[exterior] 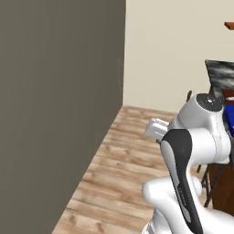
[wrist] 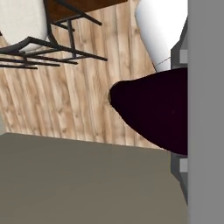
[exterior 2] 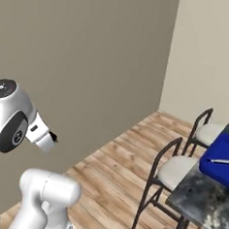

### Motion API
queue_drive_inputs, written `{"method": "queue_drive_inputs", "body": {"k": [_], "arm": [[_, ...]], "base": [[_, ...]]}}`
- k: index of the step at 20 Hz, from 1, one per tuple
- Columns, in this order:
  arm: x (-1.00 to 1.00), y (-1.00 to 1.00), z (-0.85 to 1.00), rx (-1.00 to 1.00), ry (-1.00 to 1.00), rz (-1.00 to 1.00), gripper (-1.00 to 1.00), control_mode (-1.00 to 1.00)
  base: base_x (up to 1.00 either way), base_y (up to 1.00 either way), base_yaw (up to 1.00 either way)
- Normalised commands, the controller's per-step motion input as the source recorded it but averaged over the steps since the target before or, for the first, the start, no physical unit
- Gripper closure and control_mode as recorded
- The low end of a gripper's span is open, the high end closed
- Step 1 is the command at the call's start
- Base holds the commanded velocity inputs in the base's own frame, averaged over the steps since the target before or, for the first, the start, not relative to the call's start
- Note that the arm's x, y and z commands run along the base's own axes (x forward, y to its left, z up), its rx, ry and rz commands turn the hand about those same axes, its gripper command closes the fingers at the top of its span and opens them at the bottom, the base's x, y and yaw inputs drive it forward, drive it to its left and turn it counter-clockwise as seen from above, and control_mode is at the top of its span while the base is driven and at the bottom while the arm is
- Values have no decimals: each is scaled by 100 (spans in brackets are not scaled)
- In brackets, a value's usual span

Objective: Gather the onion and eggplant from the fridge and place them on a tray on the dining counter. Then gather the fish and chicken drumstick from the fridge and place them on the other tray.

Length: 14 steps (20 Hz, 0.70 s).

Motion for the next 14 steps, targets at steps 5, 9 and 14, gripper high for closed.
{"method": "queue_drive_inputs", "body": {"k": [5, 9, 14], "arm": [[0, 0, 0, 0, 0, 0, 100, 100], [0, 0, 0, 0, 0, 0, 100, 100], [0, 0, 0, 0, 0, 0, 100, 100]], "base": [[66, 29, -33], [69, 34, -32], [68, 32, -34]]}}
